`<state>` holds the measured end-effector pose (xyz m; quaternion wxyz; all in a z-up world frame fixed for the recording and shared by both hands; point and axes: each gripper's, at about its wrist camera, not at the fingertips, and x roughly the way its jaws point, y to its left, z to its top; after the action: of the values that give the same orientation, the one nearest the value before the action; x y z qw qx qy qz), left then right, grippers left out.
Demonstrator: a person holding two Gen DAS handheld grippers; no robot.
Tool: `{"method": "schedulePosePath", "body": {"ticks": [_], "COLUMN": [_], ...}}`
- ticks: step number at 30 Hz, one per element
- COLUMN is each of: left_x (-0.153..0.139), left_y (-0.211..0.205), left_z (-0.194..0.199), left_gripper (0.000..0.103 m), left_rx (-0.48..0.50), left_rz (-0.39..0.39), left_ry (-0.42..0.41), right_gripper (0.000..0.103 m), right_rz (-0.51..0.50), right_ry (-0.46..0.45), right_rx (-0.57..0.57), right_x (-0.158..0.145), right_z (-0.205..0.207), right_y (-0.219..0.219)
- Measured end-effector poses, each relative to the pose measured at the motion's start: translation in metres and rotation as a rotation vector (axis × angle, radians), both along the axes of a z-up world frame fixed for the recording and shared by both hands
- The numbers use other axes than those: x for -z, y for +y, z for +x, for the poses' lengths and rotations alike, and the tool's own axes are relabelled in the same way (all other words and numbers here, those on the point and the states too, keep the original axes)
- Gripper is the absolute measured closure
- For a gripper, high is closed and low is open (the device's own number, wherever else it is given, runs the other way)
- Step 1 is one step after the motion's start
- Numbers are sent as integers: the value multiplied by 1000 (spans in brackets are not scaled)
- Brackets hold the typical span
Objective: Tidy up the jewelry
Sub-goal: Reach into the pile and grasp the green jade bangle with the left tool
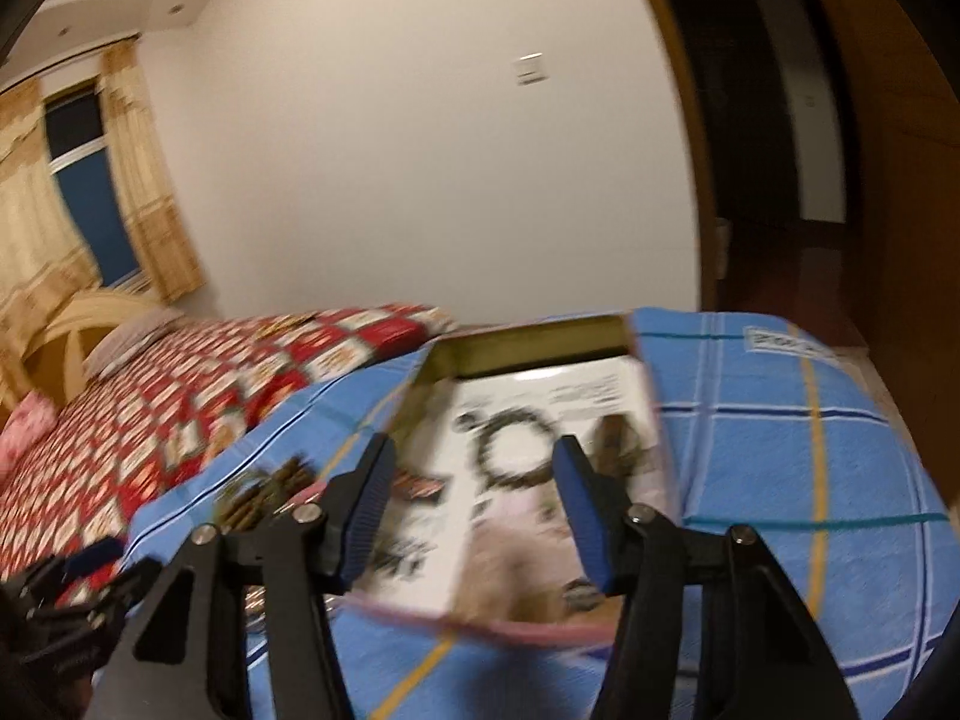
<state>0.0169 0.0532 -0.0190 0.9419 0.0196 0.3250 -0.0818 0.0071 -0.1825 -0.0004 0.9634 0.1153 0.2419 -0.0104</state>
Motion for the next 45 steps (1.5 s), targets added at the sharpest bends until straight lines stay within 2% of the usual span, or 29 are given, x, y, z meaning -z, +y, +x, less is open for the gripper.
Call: {"method": "schedulePosePath", "body": {"ticks": [6, 8, 9, 15, 19, 27, 32, 34, 37, 40, 42, 45], "left_x": [-1, -2, -2, -2, -3, 0, -1, -2, -3, -4, -5, -6], "left_y": [14, 18, 21, 38, 46, 58, 57, 56, 55, 53, 49, 41], "left_z": [0, 1, 1, 3, 3, 11, 15, 15, 18, 23, 29, 39], "left_gripper": [31, 31, 31, 31, 32, 32, 32, 32, 31, 31, 31, 31], "left_rx": [-26, -36, -42, -74, -82, -87, -81, -79, -78, -69, -49, -19], "left_rz": [-22, -17, -15, -46, -49, -85, -92, -82, -67, -65, -62, -38], "left_ry": [-3, -8, -10, 0, -5, 14, 17, 11, 8, 8, 13, 12], "right_gripper": [61, 73, 74, 75, 75, 75, 75, 76, 94, 96, 96, 96], "right_rz": [-5, -2, 1, -32, -89, -112, -246, -268, -249, -131, -75, -45], "right_ry": [23, 44, 56, 85, 166, 290, 294, 296, 301, 314, 267, 206], "right_rx": [-148, -191, -212, -295, -298, -292, -334, -357, -368, -394, -404, -417], "right_x": [4, 8, 10, 13, 26, 43, 44, 45, 45, 46, 40, 31], "right_z": [-4, -1, 1, 11, 35, 59, 66, 67, 65, 65, 58, 46], "right_y": [45, 58, 64, 97, 118, 123, 138, 139, 129, 112, 103, 97]}}
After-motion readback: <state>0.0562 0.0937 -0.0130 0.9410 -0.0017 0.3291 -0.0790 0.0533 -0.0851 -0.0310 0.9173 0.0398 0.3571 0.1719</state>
